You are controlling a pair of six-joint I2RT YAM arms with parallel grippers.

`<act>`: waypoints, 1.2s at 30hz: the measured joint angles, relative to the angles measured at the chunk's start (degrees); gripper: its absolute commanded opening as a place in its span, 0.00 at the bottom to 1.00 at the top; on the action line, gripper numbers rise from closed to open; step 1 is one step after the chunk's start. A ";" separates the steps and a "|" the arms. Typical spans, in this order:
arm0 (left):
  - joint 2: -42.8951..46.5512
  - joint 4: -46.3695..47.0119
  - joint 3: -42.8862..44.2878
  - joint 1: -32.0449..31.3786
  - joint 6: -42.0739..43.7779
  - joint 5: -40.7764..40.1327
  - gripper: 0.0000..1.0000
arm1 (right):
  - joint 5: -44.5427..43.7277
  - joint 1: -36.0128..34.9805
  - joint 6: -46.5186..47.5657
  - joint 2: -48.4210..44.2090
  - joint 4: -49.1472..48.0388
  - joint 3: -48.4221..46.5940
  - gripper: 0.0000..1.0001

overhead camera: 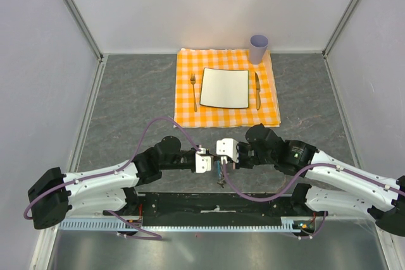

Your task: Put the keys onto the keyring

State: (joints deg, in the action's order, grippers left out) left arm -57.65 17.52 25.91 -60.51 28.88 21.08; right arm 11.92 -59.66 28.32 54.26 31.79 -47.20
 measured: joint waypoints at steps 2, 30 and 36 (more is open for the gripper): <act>-0.04 0.09 0.00 0.00 0.00 -0.02 0.02 | 0.00 0.00 0.00 0.00 0.00 0.00 0.00; -0.11 0.22 0.00 0.00 0.00 -0.94 0.02 | -0.85 -0.02 -0.68 -0.11 -1.11 0.00 0.00; -0.11 0.22 0.00 0.00 0.00 -0.94 0.02 | -0.83 -0.02 -0.98 -0.09 -1.14 0.00 0.00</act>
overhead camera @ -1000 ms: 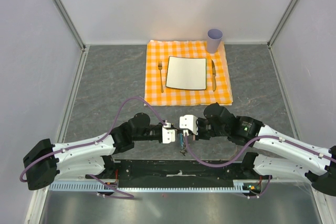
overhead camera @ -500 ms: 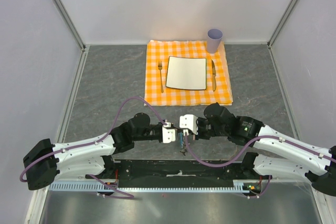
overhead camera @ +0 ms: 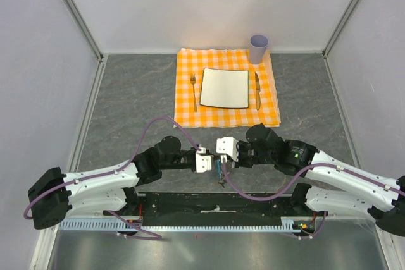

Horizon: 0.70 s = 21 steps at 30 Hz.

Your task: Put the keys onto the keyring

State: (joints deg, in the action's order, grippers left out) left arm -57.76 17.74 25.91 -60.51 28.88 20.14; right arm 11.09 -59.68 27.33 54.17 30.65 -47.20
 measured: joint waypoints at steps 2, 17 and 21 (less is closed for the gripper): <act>0.00 0.00 0.00 0.00 0.00 0.00 0.02 | 0.00 0.00 -0.07 0.00 -0.02 0.00 0.00; 0.00 -0.02 0.00 0.02 0.00 0.48 0.02 | 0.00 0.00 -0.07 0.00 -0.04 0.00 0.00; -0.02 -0.07 0.00 0.02 0.00 0.92 0.02 | 0.28 0.00 -0.07 0.02 0.04 0.00 0.00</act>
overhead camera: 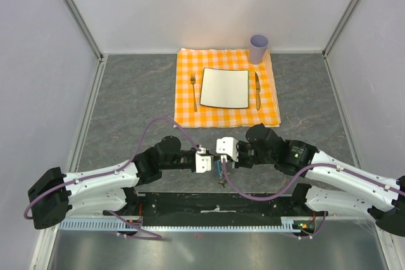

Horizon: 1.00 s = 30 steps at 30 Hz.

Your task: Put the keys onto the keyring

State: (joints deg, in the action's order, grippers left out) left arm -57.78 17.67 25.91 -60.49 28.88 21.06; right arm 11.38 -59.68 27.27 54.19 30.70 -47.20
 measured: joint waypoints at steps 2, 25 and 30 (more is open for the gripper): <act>-0.02 0.00 0.00 0.00 0.00 0.07 0.02 | 0.24 0.00 0.00 0.04 0.02 0.00 0.00; 0.42 -4.13 1.25 0.00 1.68 2.10 0.02 | 3.41 -0.02 0.48 0.63 0.63 0.00 0.00; 0.79 -3.91 1.25 0.02 1.64 2.01 0.02 | 3.43 -0.07 0.46 1.14 0.94 -0.11 0.00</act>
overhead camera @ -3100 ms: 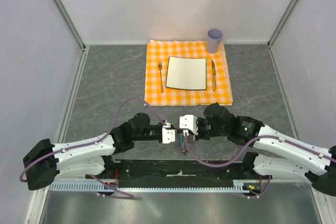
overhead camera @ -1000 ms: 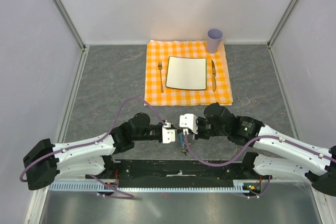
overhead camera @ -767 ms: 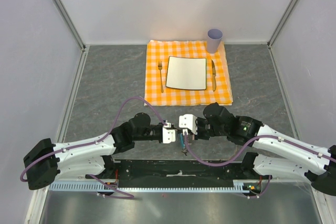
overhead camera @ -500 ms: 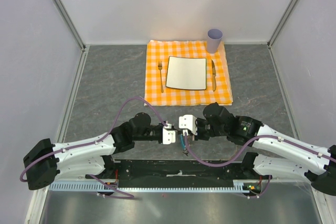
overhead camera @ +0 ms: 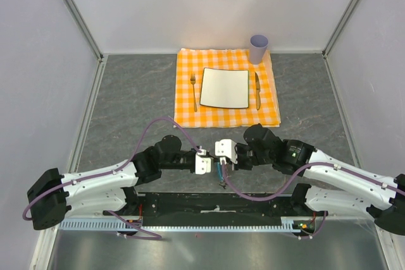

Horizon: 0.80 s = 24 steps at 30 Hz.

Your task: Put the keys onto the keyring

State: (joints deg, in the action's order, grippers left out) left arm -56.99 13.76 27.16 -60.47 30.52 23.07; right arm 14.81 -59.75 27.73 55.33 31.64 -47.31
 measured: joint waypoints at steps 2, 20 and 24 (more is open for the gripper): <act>0.00 0.13 0.00 0.00 0.00 0.00 0.02 | 0.02 0.00 0.00 0.15 0.17 0.00 0.00; -0.24 6.56 -1.18 -0.02 -3.52 0.00 0.02 | -1.01 -0.04 -2.23 0.50 -0.68 0.00 0.00; -0.24 6.97 -1.33 -0.02 -3.76 -0.20 0.02 | -1.55 -0.04 -2.54 0.55 -0.76 0.00 0.00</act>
State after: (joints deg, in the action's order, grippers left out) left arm -57.23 20.73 25.82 -60.49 26.76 22.87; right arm 13.26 -59.79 25.19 55.88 30.87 -47.31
